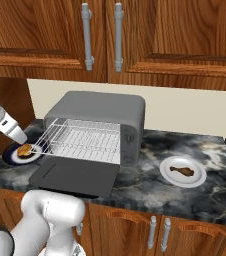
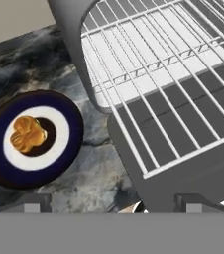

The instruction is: Open the toaster oven door. Place the bread on the top rack in the toaster oven and place the chicken drumstick on the bottom rack.

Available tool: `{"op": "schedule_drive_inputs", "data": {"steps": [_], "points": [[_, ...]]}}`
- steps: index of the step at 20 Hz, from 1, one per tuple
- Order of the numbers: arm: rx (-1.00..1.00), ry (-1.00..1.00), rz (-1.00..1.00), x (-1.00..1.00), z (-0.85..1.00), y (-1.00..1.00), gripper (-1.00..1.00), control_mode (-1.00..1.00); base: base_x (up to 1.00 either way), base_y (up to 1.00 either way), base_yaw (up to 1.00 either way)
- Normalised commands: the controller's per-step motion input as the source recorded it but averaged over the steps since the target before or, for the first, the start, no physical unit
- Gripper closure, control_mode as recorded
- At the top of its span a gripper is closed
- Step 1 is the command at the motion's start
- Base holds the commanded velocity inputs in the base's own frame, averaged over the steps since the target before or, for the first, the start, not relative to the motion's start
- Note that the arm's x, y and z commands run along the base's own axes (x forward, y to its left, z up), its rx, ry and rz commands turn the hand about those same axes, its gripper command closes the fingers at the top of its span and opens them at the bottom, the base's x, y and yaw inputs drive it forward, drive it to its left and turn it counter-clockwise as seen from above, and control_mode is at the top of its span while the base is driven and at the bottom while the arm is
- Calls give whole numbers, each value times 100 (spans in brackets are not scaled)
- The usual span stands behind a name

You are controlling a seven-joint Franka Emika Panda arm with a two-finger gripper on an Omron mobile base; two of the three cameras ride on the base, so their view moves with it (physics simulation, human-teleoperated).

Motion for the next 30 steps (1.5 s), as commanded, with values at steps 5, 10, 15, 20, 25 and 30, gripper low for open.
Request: {"op": "schedule_drive_inputs", "data": {"steps": [5, 10, 15, 20, 25, 30], "points": [[-10, 11, 2, 69, -69, 83, -100, -100, 0, 0, 0], [0, 14, 0, 72, -37, 26, -100, -100, 0, 0, 0], [-2, 5, 0, 32, -47, 53, -100, -100, 0, 0, 0], [-9, 7, -4, 34, -75, 52, -100, -100, 0, 0, 0], [0, 8, -9, 51, -36, 6, -100, -100, 0, 0, 0], [-1, 6, -4, 38, -28, 38, -100, -100, 0, 0, 0]]}}
